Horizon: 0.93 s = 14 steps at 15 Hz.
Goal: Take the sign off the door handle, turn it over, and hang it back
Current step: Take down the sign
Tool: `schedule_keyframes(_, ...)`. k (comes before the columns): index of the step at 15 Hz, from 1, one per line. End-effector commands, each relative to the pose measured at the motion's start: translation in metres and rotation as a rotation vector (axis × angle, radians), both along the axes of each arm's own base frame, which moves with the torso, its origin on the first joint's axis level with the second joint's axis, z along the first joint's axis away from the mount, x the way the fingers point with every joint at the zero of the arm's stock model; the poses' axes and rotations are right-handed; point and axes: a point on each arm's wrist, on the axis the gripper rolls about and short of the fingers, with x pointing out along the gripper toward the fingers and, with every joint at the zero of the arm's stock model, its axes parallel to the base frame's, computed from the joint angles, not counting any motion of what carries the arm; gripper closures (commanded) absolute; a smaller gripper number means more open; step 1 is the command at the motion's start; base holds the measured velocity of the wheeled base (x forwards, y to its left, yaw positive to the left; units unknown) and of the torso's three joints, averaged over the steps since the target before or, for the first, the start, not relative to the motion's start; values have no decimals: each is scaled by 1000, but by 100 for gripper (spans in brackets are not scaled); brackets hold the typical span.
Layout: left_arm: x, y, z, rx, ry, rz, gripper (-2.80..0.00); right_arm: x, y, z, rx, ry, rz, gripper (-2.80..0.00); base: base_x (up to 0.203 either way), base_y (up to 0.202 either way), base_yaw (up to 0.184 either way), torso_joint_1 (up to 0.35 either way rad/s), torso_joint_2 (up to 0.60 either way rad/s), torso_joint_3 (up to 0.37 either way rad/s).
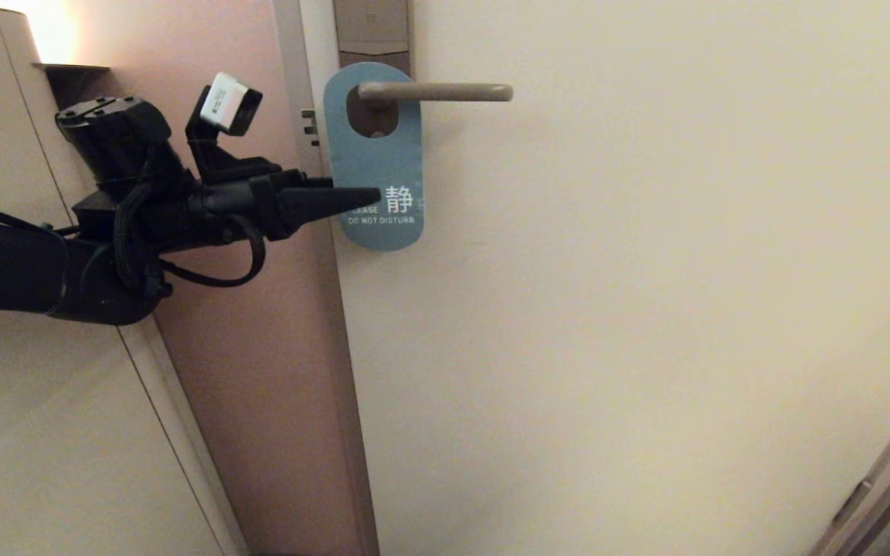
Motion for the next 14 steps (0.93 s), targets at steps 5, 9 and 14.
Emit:
schedule_keyframes(5,5,-5,-4,3,8,-26,-280,0,0,0,0,1,0,0,0,0,0,0,0,0)
schedule_keyframes(9,4,-11,-2,2,2,-42,-280,0,0,0,0,0,0,0,0,0,0,0,0,0)
schedule_keyframes(14,4,-15,-3,2,3,-51,-280,0,0,0,0,0,0,0,0,0,0,0,0,0)
